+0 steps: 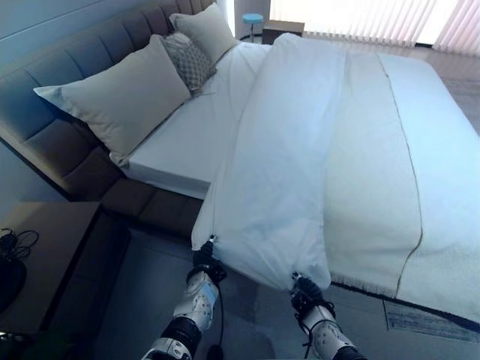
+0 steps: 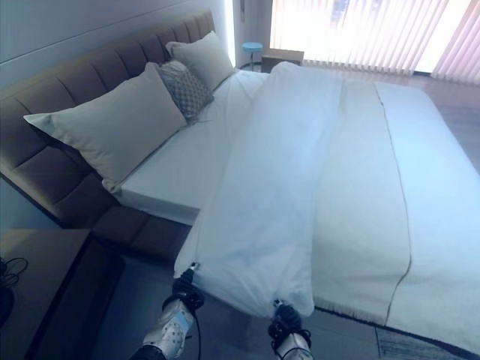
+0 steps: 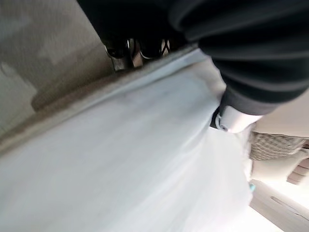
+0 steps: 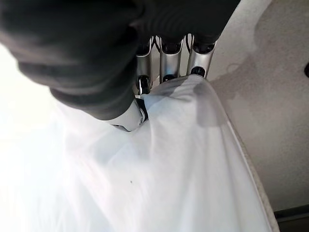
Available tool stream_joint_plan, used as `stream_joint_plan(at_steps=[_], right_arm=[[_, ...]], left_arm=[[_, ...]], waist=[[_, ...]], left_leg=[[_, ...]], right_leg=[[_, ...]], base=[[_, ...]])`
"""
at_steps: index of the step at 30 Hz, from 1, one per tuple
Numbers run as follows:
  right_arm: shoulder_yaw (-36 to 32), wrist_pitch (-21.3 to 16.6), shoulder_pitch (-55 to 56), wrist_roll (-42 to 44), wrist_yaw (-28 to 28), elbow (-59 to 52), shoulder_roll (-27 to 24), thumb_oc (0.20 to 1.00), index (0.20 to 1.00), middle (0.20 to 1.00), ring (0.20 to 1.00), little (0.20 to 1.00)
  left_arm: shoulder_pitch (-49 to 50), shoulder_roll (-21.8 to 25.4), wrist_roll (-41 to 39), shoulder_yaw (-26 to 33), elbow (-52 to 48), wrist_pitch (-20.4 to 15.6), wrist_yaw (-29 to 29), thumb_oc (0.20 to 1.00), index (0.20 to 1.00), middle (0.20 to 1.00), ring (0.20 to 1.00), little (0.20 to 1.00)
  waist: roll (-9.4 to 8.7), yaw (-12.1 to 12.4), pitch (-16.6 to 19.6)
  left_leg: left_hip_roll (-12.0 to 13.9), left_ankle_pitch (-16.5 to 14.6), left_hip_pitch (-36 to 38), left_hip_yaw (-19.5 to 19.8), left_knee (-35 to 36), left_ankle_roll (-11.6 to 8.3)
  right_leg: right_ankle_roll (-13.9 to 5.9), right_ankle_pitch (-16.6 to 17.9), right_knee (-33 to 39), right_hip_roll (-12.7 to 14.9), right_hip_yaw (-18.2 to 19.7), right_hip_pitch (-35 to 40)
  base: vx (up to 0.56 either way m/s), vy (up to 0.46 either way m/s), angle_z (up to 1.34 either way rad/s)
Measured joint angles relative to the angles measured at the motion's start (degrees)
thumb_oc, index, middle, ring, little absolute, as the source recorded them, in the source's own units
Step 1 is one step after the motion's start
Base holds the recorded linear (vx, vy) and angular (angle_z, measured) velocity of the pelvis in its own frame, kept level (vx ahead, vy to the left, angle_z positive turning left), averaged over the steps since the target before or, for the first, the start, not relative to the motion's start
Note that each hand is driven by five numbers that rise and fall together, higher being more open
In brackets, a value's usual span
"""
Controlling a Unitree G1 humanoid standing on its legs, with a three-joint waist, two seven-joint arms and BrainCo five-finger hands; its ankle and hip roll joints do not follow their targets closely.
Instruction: Make the bed
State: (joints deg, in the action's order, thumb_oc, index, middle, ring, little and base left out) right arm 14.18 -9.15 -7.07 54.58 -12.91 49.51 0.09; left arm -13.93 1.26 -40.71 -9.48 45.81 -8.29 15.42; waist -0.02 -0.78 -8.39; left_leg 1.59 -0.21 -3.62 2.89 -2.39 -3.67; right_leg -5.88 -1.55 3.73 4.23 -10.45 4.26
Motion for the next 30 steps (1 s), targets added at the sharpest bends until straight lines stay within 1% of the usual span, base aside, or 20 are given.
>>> stream_joint_plan(at_steps=[1, 2, 3, 5, 7, 8, 10, 13, 14, 17, 19, 21, 23, 24, 25, 26, 27, 28, 29, 30], right_arm=[[-0.03, -0.02, -0.73, -0.20, 0.00, 1.50, -0.05, 0.200, 0.200, 0.200, 0.200, 0.200], [-0.03, -0.01, -1.55, -0.79, 0.00, 3.18, -0.06, 0.956, 0.956, 0.956, 0.956, 0.956], [-0.05, 0.01, -2.52, -1.49, -0.09, 4.81, -0.08, 1.000, 1.000, 1.000, 1.000, 1.000], [-0.19, 0.04, -2.76, -2.32, -0.20, 6.94, -0.81, 1.000, 1.000, 1.000, 1.000, 1.000], [-0.56, 1.06, -5.00, -4.56, -0.73, 14.83, -1.32, 1.000, 1.000, 1.000, 1.000, 1.000], [-0.91, 1.40, -4.91, -4.80, -1.45, 15.54, -1.59, 1.000, 1.000, 1.000, 1.000, 1.000], [-3.09, 2.22, -3.80, -7.42, -2.67, 18.96, -3.94, 1.000, 1.000, 1.000, 1.000, 1.000], [-4.92, 3.05, -0.81, -8.87, -3.18, 20.58, -6.61, 1.000, 1.000, 1.000, 1.000, 1.000], [-6.03, 3.32, 0.48, -9.07, -2.97, 21.27, -8.21, 1.000, 1.000, 1.000, 1.000, 1.000], [-8.68, 4.15, 1.60, -12.18, -2.63, 23.89, -9.81, 1.000, 1.000, 1.000, 1.000, 1.000], [-9.37, 4.65, 2.54, -14.15, -2.47, 24.37, -10.57, 1.000, 1.000, 1.000, 1.000, 1.000], [-11.46, 5.07, 2.85, -16.17, -2.44, 25.19, -10.81, 1.000, 1.000, 1.000, 1.000, 1.000], [-11.75, 5.64, 3.18, -19.04, -2.86, 24.92, -11.77, 1.000, 1.000, 1.000, 1.000, 1.000], [-11.78, 5.55, 3.33, -20.19, -3.24, 24.71, -12.44, 1.000, 1.000, 1.000, 1.000, 1.000], [-11.75, 5.67, 3.45, -20.25, -3.75, 22.91, -12.60, 1.000, 1.000, 1.000, 1.000, 1.000], [-11.75, 5.55, 3.45, -20.30, -3.89, 22.07, -12.79, 1.000, 1.000, 1.000, 1.000, 1.000], [-11.70, 5.63, 3.10, -20.40, -4.08, 18.50, -13.18, 1.000, 1.000, 1.000, 1.000, 1.000], [-11.46, 5.70, 2.75, -20.41, -4.05, 15.91, -13.28, 1.000, 1.000, 1.000, 1.000, 1.000], [-11.24, 4.81, 2.77, -20.83, -3.60, 11.59, -13.58, 1.000, 1.000, 1.000, 1.000, 1.000], [-11.27, 5.07, 1.38, -20.69, -3.57, 8.70, -13.72, 1.000, 1.000, 1.000, 1.000, 1.000]], left_arm=[[-0.08, -0.02, 0.02, 0.00, 1.33, -0.12, 0.01, 0.200, 0.200, 0.200, 0.200, 0.200], [-0.47, -0.04, 0.11, 0.00, 2.73, -0.17, 0.01, 0.780, 0.780, 0.780, 0.780, 0.780], [-0.85, -0.07, 0.20, 0.00, 4.31, -0.17, 0.32, 1.000, 1.000, 1.000, 1.000, 1.000], [-0.75, -0.07, 1.32, 1.10, 6.39, -0.17, 1.63, 1.000, 1.000, 1.000, 1.000, 1.000], [-1.10, 0.21, 2.95, 2.54, 11.25, -0.01, 3.20, 1.000, 1.000, 1.000, 1.000, 1.000], [-0.51, 0.40, 3.56, 3.36, 11.76, 0.07, 4.08, 1.000, 1.000, 1.000, 1.000, 1.000], [2.60, 2.45, 4.07, 7.46, 14.09, 0.06, 6.82, 1.000, 1.000, 1.000, 1.000, 1.000], [6.75, 5.18, 3.96, 9.87, 16.30, 0.16, 8.17, 1.000, 1.000, 1.000, 1.000, 1.000], [8.56, 6.34, 4.16, 10.57, 16.69, 0.13, 8.21, 1.000, 1.000, 1.000, 1.000, 1.000], [11.43, 7.92, 8.21, 10.73, 18.88, 0.64, 7.73, 1.000, 1.000, 1.000, 1.000, 1.000], [12.47, 8.11, 9.80, 10.77, 19.65, 1.46, 7.03, 1.000, 1.000, 1.000, 1.000, 1.000], [13.05, 8.15, 10.85, 10.94, 20.85, 1.77, 6.43, 1.000, 1.000, 1.000, 1.000, 1.000], [13.63, 8.30, 11.29, 10.95, 20.88, 2.01, 5.89, 1.000, 1.000, 1.000, 1.000, 1.000], [13.56, 8.30, 11.45, 10.97, 20.82, 2.01, 5.87, 1.000, 1.000, 1.000, 1.000, 1.000], [13.30, 8.43, 11.24, 11.25, 19.06, 1.92, 5.82, 1.000, 1.000, 1.000, 1.000, 1.000], [13.23, 8.39, 11.09, 11.24, 17.69, 1.73, 5.81, 1.000, 1.000, 1.000, 1.000, 1.000], [13.08, 8.20, 9.85, 11.24, 13.77, 1.29, 5.77, 1.000, 1.000, 1.000, 1.000, 1.000], [13.17, 8.22, 9.13, 11.21, 11.69, 1.22, 5.64, 1.000, 1.000, 1.000, 1.000, 1.000], [13.40, 8.18, 8.08, 11.14, 8.53, 0.48, 5.08, 1.000, 1.000, 1.000, 1.000, 1.000], [12.83, 8.16, 7.23, 11.22, 6.13, 0.42, 4.78, 1.000, 1.000, 1.000, 1.000, 1.000]], waist=[[0.21, 0.00, -0.11], [0.33, 0.00, -0.14], [0.54, 0.00, -0.17], [1.03, 0.04, -0.17], [1.25, 0.19, -0.26], [1.35, 0.26, -0.32], [1.78, 0.24, -0.57], [2.06, 0.26, -0.84], [2.14, 0.37, -0.88], [2.20, 0.32, -0.93], [2.21, 0.28, -0.93], [2.28, 0.25, -0.83], [2.52, 0.27, -0.85], [2.64, 0.28, -0.86], [2.40, 0.20, -1.16], [2.43, 0.24, -1.26], [2.65, 0.63, -2.38], [2.64, 1.42, -2.84], [2.57, 2.14, -3.86], [2.70, 2.10, -4.21]], left_leg=[[0.00, 0.00, -0.09, 0.01, 0.00, 0.00], [0.01, 0.00, -0.11, 0.02, 0.00, 0.00], [0.01, 0.00, -0.22, 0.03, 0.00, -0.01], [0.02, 0.06, -0.85, 0.12, 0.00, -0.09], [-0.02, 0.12, -1.04, 0.35, 0.01, -0.19], [-0.01, 0.15, -1.06, 0.36, 0.04, -0.25], [0.01, 0.36, -0.90, 0.39, 0.89, -0.51], [-0.02, 1.52, 0.10, 0.42, 2.41, -0.51], [0.06, 1.86, 0.62, 0.41, 3.23, -0.57], [0.21, 3.23, 1.63, 0.43, 5.02, -0.65], [0.44, 4.15, 2.35, 0.47, 6.27, -0.81], [0.67, 4.65, 3.16, 0.42, 7.20, -0.82], [0.84, 4.99, 2.81, 0.37, 6.90, -0.91], [1.01, 5.21, 2.73, 0.44, 6.61, -1.06], [0.54, 5.02, 0.10, 0.30, 3.31, -1.62], [0.43, 4.95, -1.18, 0.22, 1.91, -1.73], [0.90, 4.75, -1.66, 0.31, 0.23, -2.17], [0.97, 4.74, -2.32, 0.45, -1.25, -2.36], [0.79, 5.35, -3.29, 0.10, -3.17, -3.60], [1.03, 5.48, -4.19, 0.82, -4.62, -4.17]], right_leg=[[0.00, 0.00, 0.01, 0.00, -0.05, -0.05], [0.00, 0.00, 0.01, -0.01, -0.10, -0.08], [-0.01, 0.00, 0.05, -0.02, -0.15, -0.18], [-0.01, 0.00, 0.09, -0.05, -0.29, -0.61], [0.00, 0.00, 0.58, -0.13, -0.43, -0.42], [0.00, 0.00, 0.56, -0.17, -0.47, -0.41], [0.00, 0.00, 1.42, -0.28, -1.01, -0.05], [0.07, 0.04, 1.49, -0.33, -1.00, 0.43], [0.09, 0.00, 1.52, -0.45, -1.00, 0.67], [0.21, -0.21, 1.59, -0.61, -0.99, 1.04], [0.31, -0.15, 1.80, -0.83, -0.96, 1.24], [0.41, -0.11, 1.79, -1.03, -0.93, 1.49], [0.63, -0.02, 1.35, -1.25, -0.68, 1.37], [1.07, 0.14, 1.43, -1.43, -0.74, 1.37], [2.45, -0.42, 0.34, -1.21, -0.65, 0.10], [2.68, -0.48, 0.04, -1.24, -0.28, -0.48], [3.78, -0.67, -0.81, -1.21, 0.78, -1.18], [4.07, -0.66, -1.37, -1.10, 1.71, -1.79], [4.17, -0.25, -2.12, -1.16, 2.66, -2.62], [4.62, -0.15, -1.98, -0.45, 3.78, -2.65]], base=[[0.00, 0.000, 0.00], [0.00, 0.000, 0.00], [0.00, 0.000, 0.00], [0.03, -0.007, 0.05], [0.06, -0.011, 0.11], [0.08, -0.012, 0.11], [0.09, -0.010, 0.11], [0.07, -0.010, 0.12], [0.07, -0.020, 0.06], [0.06, -0.018, 0.07], [0.06, -0.012, 0.02], [0.01, -0.001, -0.02], [-0.05, -0.004, 0.04], [-0.09, -0.018, 0.14], [-0.09, -0.018, 0.18], [-0.02, -0.001, 0.04], [0.00, 0.008, -0.20], [0.02, 0.030, -0.56], [0.06, 0.042, -0.41], [0.11, 0.066, -0.36]])
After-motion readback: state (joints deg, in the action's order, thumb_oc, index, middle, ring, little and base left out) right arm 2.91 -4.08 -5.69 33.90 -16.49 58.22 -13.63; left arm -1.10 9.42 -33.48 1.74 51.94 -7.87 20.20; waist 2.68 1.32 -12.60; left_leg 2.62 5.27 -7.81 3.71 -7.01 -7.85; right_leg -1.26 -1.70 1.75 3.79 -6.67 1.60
